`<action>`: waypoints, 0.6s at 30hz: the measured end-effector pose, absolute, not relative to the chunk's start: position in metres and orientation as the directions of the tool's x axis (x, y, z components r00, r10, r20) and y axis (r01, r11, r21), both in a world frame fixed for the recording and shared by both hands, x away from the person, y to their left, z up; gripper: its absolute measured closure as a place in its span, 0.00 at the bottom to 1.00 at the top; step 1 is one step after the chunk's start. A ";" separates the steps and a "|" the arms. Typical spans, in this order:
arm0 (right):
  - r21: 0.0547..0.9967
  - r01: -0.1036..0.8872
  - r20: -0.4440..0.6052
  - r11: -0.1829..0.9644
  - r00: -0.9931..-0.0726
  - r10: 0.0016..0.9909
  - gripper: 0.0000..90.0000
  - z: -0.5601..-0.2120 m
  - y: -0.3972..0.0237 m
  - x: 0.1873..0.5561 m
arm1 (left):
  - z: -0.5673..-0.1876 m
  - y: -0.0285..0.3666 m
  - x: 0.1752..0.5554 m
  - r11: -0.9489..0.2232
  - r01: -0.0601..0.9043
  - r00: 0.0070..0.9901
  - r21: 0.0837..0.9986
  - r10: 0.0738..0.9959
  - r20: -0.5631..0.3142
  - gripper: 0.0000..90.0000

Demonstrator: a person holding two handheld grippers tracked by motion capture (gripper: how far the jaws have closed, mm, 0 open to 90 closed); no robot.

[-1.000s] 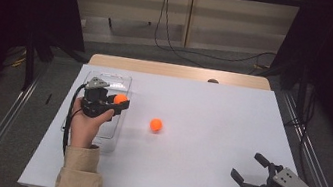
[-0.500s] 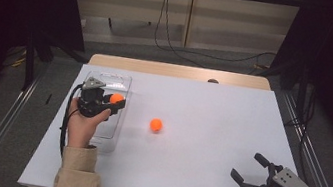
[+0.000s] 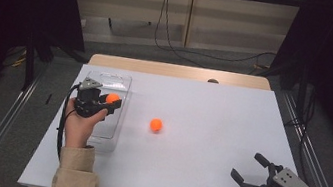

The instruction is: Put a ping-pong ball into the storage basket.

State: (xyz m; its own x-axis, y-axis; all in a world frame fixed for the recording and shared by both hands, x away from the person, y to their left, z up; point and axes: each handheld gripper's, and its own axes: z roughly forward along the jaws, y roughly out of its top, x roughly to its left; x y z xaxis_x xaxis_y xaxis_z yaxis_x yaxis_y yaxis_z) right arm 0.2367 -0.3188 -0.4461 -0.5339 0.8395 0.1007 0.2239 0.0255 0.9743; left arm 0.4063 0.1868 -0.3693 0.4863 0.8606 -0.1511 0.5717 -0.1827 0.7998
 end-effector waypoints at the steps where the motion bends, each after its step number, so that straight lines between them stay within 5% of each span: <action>1: 0.974 0.224 0.101 0.025 -0.534 0.840 0.01 -0.446 -0.319 0.237 | -0.370 0.187 0.406 -0.181 0.572 0.485 0.800 0.862 -0.151 0.57; 18: 0.974 0.224 0.101 0.025 -0.534 0.839 0.01 -0.446 -0.319 0.237 | -0.373 0.194 0.407 -0.184 0.579 0.458 0.795 0.879 -0.130 0.57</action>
State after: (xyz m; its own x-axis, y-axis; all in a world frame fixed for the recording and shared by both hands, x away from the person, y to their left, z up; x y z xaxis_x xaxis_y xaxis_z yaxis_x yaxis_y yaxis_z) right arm 0.2367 -0.3187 -0.4462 -0.5340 0.8394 0.1014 0.2242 0.0249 0.9742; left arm 0.4070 0.1942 -0.3734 0.4580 0.8794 -0.1301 0.5785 -0.1837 0.7947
